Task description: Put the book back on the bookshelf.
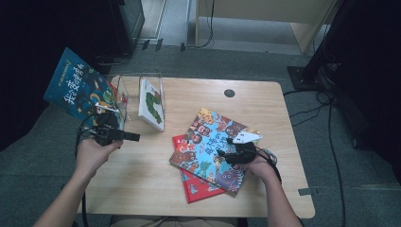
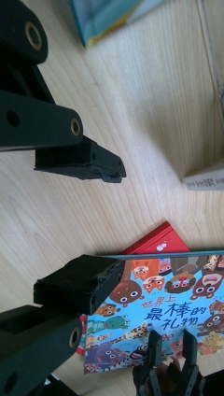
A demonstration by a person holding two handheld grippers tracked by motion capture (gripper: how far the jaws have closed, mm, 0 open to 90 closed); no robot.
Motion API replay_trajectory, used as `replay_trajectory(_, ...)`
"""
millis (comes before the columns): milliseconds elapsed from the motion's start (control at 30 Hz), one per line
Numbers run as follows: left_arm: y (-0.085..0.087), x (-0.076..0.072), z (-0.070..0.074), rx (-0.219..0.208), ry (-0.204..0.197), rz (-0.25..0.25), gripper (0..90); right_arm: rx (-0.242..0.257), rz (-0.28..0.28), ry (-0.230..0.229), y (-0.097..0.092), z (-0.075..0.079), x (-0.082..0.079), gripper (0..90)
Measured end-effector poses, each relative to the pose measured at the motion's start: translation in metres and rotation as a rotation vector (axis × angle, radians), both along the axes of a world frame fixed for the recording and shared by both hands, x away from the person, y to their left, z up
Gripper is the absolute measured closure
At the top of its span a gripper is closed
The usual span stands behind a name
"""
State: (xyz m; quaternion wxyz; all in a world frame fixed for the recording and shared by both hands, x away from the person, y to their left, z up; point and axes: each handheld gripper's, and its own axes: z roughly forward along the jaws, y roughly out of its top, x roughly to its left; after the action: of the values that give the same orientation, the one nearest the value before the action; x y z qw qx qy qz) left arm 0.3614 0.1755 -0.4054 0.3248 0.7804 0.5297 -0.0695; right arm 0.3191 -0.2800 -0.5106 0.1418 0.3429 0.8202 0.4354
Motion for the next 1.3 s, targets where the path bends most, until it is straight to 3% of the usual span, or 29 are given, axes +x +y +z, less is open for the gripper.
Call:
replay_trajectory(133,-0.006,0.004,-0.008,0.001,0.005,-0.016,50.0,-0.003,0.000,-0.010,0.000,-0.001,-0.001,32.4)
replay_trajectory(333,-0.016,0.007,-0.019,0.044,-0.030,-0.037,49.9,-0.011,0.003,-0.026,0.001,-0.002,-0.003,30.9)
replay_trajectory(467,-0.022,0.011,-0.031,0.014,-0.003,-0.049,49.9,-0.003,0.000,-0.033,0.002,-0.004,-0.005,27.7)
replay_trajectory(633,-0.028,0.016,-0.043,0.028,0.008,-0.056,49.8,0.004,-0.003,-0.047,0.003,-0.005,-0.006,26.6)
replay_trajectory(1000,-0.041,0.023,-0.062,0.041,-0.010,-0.072,49.0,0.019,-0.010,-0.059,0.004,-0.008,-0.009,21.9)
replay_trajectory(1167,-0.046,0.028,-0.073,0.059,-0.013,-0.075,49.1,0.011,-0.047,-0.049,0.004,-0.008,-0.008,14.9)
replay_trajectory(1300,-0.049,0.033,-0.078,0.040,-0.013,-0.073,49.2,0.012,-0.063,-0.049,0.004,-0.009,-0.009,14.7)
